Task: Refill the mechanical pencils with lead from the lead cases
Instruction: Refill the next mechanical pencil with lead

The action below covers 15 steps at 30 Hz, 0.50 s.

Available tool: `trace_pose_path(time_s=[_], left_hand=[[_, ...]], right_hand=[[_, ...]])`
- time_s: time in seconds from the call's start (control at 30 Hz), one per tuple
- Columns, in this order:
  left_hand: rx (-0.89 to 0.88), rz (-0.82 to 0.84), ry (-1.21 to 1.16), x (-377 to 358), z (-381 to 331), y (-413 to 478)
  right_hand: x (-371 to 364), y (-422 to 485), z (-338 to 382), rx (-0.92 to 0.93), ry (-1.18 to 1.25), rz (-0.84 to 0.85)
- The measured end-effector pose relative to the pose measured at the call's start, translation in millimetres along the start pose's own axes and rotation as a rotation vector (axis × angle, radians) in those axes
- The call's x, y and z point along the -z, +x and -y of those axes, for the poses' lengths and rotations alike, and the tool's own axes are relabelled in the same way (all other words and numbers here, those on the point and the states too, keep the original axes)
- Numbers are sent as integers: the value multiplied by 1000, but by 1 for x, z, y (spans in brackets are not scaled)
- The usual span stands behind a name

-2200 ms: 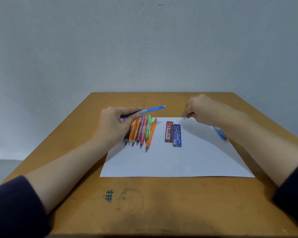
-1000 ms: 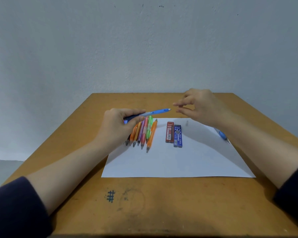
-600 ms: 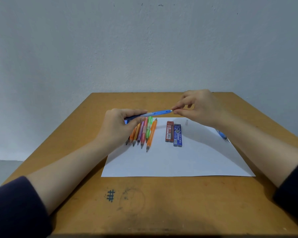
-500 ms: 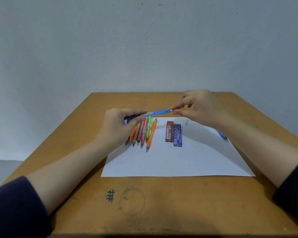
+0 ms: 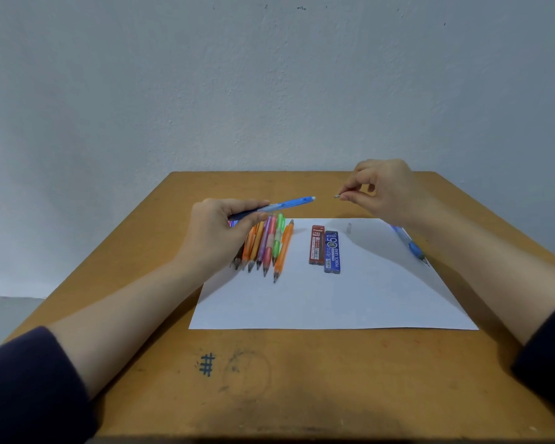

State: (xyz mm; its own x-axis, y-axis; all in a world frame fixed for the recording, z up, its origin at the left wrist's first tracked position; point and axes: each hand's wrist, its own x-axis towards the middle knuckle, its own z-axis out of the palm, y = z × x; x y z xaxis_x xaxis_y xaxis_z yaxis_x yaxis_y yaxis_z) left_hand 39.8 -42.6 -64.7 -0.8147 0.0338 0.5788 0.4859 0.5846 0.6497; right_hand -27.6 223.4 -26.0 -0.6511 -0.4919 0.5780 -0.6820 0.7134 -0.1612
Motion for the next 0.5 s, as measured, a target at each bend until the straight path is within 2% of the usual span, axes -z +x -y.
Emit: trace_pose_path(time_s=[0.1, 0.23, 0.5], left_hand=[[-1, 2, -3, 0, 0, -1], [-16, 8, 1, -1, 0, -1], [-4, 13, 19, -1, 0, -1]], right_hand=[[2, 1, -8, -33, -42, 93], [-1, -4, -6, 65, -198, 267], [-6, -6, -1, 361, -385, 334]])
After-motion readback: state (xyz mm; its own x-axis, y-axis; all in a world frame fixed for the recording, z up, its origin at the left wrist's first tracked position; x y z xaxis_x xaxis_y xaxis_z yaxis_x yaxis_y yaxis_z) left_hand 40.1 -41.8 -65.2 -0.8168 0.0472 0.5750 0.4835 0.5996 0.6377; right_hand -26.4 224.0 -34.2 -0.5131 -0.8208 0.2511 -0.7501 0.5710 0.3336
